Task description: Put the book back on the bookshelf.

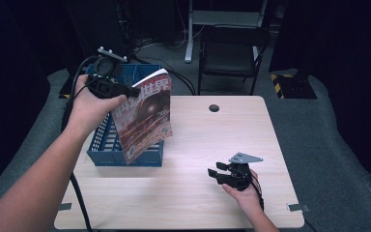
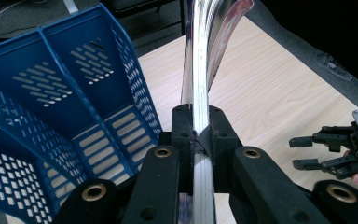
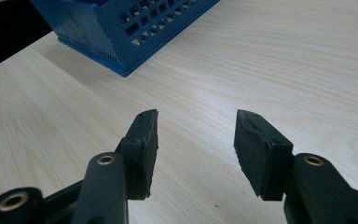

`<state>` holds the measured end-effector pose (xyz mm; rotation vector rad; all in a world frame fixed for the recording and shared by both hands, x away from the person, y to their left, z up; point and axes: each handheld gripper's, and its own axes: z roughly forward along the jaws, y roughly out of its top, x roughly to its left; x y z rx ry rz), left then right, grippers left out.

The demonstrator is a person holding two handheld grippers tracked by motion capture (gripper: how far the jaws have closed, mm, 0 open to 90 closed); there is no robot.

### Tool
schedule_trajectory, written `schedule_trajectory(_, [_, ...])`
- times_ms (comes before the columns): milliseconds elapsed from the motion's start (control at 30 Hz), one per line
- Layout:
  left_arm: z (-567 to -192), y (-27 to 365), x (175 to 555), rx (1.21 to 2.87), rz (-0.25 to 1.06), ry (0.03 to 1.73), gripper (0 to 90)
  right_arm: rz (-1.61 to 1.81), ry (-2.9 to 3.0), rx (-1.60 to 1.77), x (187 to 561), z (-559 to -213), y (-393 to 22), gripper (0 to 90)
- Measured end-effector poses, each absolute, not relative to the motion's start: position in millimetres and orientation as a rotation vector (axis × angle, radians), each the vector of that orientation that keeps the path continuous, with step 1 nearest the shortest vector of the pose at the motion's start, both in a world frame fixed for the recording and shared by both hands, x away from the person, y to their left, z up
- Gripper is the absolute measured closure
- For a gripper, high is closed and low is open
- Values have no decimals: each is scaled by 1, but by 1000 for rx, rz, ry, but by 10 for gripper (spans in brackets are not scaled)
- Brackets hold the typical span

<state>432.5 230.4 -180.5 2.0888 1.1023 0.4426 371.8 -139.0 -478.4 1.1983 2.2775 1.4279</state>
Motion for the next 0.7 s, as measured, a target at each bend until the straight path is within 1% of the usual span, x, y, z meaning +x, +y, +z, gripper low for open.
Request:
schedule_trajectory(567, [-181,249,437,2046,456,1164,840,1422,2276,1197,372,-479,-139,494])
schedule_trajectory(700, [-179,255,438,2061,453,1173,840,1421,2277,1199,372,-479,-139,494])
